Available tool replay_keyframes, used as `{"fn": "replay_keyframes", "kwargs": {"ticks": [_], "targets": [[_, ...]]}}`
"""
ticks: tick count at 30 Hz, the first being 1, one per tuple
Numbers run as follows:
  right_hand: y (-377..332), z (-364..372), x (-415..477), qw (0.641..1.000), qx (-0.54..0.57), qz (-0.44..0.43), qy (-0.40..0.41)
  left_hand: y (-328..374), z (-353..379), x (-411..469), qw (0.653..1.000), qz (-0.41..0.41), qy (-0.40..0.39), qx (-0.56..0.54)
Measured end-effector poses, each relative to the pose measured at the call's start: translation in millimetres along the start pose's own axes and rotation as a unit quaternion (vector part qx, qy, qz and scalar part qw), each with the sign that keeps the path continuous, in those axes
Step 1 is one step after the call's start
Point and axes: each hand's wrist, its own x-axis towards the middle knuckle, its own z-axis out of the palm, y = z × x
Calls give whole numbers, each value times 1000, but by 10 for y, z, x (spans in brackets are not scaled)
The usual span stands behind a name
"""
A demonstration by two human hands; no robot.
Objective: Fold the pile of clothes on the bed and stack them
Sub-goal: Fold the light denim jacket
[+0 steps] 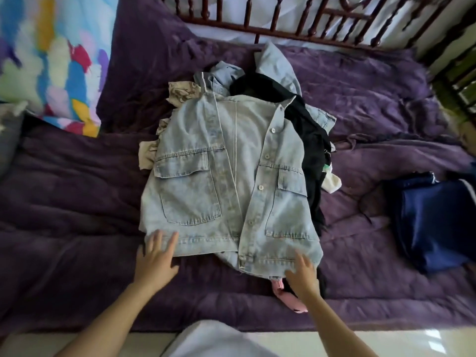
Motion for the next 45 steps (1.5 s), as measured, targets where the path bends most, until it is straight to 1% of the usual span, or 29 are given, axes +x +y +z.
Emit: {"fn": "replay_keyframes", "kwargs": {"ticks": [1,4,7,8,10,11,13,15,17,19,21,22,24,25,26,27,28,29,30,31,32,34,37,40,45], "targets": [[115,35,-4,999,-22,26,4,-147,-17,26,1000,-9,26,8],[304,99,74,997,-47,61,27,-443,-11,130,999,-19,45,6],[364,115,215,993,-50,87,66,-507,-42,222,991,-94,68,-61],[393,106,253,990,-54,102,76,-496,-65,257,986,-118,49,-110],[489,82,319,987,-37,138,67,-483,-102,303,954,-141,19,-264],[543,72,352,988,-20,144,47,-448,-147,296,937,-139,36,-320],[626,49,451,989,23,141,28,-373,-280,264,906,-137,118,-382],[638,-7,547,986,98,124,59,-277,-459,232,874,-148,184,-426],[548,-116,557,977,180,90,74,-189,-658,180,835,-155,230,-474],[417,-287,515,950,295,62,84,-178,-834,104,794,-154,267,-524],[352,-497,479,911,392,58,113,-227,-979,-21,774,-158,284,-543],[360,-606,460,885,446,65,120,-275,-1033,-103,764,-158,287,-556],[478,-804,435,833,531,96,125,-426,-1095,-290,730,-145,284,-604],[587,-861,427,822,544,121,118,-523,-1093,-389,723,-142,273,-618],[707,-883,422,822,539,150,103,-627,-1059,-476,733,-144,258,-612],[818,-866,405,827,526,182,80,-736,-973,-536,763,-154,240,-580],[924,-795,391,841,494,213,58,-841,-846,-564,809,-170,218,-518],[998,-694,377,868,437,233,39,-919,-696,-577,864,-186,187,-428],[1045,-558,361,903,360,235,27,-966,-537,-585,913,-194,148,-326],[1062,-410,339,933,281,224,29,-985,-382,-587,945,-197,105,-238],[1041,-275,309,952,216,212,46,-989,-242,-584,961,-200,67,-182],[949,-112,229,961,164,208,74,-949,-75,-554,967,-208,28,-143],[802,-110,129,964,140,202,99,-945,-37,-541,973,-208,23,-98],[763,-173,64,970,94,208,78,-961,-5,-597,980,-194,12,-41],[818,-181,-84,970,22,241,21,-1055,57,-651,984,-177,15,28]]}}
